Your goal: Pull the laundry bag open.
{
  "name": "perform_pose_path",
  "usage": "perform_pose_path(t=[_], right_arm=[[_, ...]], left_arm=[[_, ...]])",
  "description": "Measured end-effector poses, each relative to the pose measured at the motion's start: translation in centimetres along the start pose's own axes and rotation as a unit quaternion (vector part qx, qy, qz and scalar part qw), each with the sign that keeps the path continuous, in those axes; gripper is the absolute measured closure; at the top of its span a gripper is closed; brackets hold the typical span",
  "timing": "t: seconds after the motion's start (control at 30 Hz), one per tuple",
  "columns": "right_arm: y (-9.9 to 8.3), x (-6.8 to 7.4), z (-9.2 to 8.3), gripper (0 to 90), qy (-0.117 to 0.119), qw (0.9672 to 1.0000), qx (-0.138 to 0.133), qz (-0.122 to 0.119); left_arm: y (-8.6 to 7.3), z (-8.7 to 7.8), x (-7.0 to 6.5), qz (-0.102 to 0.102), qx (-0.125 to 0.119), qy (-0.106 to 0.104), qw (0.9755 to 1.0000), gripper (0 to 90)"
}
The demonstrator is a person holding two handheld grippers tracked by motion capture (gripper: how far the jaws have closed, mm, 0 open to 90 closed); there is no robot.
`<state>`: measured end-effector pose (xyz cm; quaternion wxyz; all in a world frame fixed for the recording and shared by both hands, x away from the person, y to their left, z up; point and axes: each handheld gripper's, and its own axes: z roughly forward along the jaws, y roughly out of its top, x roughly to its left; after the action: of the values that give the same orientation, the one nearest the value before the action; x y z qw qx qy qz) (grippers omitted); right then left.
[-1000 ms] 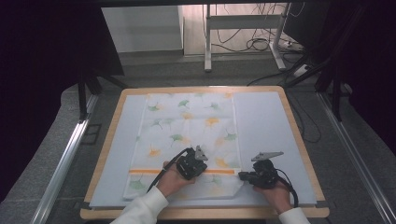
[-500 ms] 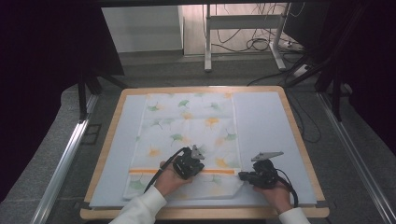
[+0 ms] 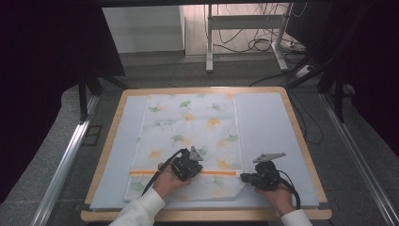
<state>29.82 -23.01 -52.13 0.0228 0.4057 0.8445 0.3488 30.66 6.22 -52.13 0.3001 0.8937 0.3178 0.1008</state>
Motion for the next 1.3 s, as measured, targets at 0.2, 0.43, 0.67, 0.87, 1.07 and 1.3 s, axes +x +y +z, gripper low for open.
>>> perform_pose_path(t=[0.2, 0.43, 0.67, 0.87, 1.07, 1.3], right_arm=[[0.0, 0.0, 0.0, 89.6, 0.0, 1.0, 0.0, 0.0], [0.0, 0.0, 0.0, 89.6, 0.0, 1.0, 0.0, 0.0], [0.0, 0.0, 0.0, 89.6, 0.0, 1.0, 0.0, 0.0], [0.0, 0.0, 0.0, 89.6, 0.0, 1.0, 0.0, 0.0], [0.0, 0.0, 0.0, 89.5, 0.0, 1.0, 0.0, 0.0], [0.0, 0.0, 0.0, 89.6, 0.0, 1.0, 0.0, 0.0]], left_arm=[[-0.1, -0.1, 0.1, -0.002, 0.001, 0.0, 1.0, 90.0], [-0.3, -0.2, 0.3, -0.005, 0.001, 0.001, 1.0, 90.0], [-0.8, -0.6, 0.6, -0.009, 0.002, 0.004, 0.9999, 90.0], [-1.2, -0.8, 1.0, -0.015, 0.004, 0.011, 0.9998, 90.0], [-1.5, -1.1, 1.2, -0.018, 0.005, 0.015, 0.9997, 90.0], [-2.0, -1.4, 1.7, -0.025, 0.006, 0.015, 0.9996, 90.0]])
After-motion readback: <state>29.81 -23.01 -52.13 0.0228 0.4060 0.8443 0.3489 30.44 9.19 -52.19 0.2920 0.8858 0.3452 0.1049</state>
